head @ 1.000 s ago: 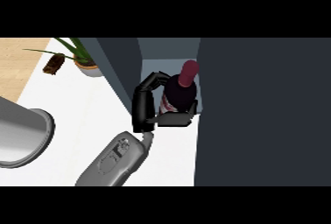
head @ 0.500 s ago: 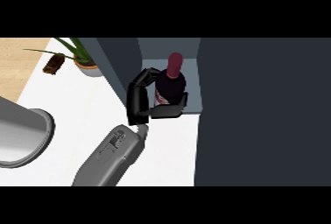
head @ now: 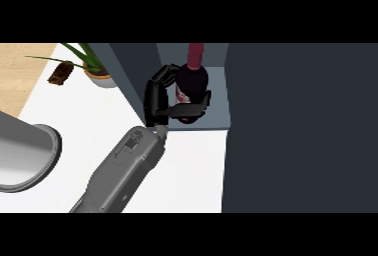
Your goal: Pick up the wine, place it into the cabinet and close the cabinet
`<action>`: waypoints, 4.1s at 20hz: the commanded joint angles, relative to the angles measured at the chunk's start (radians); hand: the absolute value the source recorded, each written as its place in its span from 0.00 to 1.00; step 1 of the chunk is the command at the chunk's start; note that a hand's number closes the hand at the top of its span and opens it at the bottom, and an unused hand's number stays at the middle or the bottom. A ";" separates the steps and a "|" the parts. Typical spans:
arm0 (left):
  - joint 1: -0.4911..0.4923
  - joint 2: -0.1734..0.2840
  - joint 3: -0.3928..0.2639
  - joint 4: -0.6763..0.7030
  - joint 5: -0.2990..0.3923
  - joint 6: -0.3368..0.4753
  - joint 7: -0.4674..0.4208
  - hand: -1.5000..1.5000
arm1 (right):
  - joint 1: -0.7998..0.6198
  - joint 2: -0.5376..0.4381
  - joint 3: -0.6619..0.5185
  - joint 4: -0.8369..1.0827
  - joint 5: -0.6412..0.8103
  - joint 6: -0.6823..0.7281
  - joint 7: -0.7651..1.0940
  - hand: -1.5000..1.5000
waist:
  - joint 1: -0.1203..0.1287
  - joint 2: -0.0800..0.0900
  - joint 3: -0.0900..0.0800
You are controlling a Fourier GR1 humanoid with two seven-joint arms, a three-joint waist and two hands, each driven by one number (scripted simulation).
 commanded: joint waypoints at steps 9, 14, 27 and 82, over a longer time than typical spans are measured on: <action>-0.203 -0.002 0.112 0.281 0.019 -0.007 -0.065 1.00 | 0.119 0.003 -0.013 -0.117 -0.091 0.056 -0.006 0.00 | -0.008 0.001 0.000; -0.290 0.019 0.193 0.442 0.025 -0.060 -0.213 1.00 | 0.051 0.021 -0.001 -0.061 -0.066 0.032 -0.028 0.00 | -0.020 0.009 0.000; -0.398 -0.002 0.295 0.606 0.130 -0.084 -0.245 1.00 | 0.016 0.003 0.019 -0.086 -0.081 0.015 0.035 0.00 | -0.037 0.009 0.000; -0.390 0.030 0.355 0.829 0.052 -0.231 -0.410 0.00 | -0.004 -0.002 0.053 -0.030 -0.044 0.008 -0.023 0.00 | -0.039 0.018 -0.001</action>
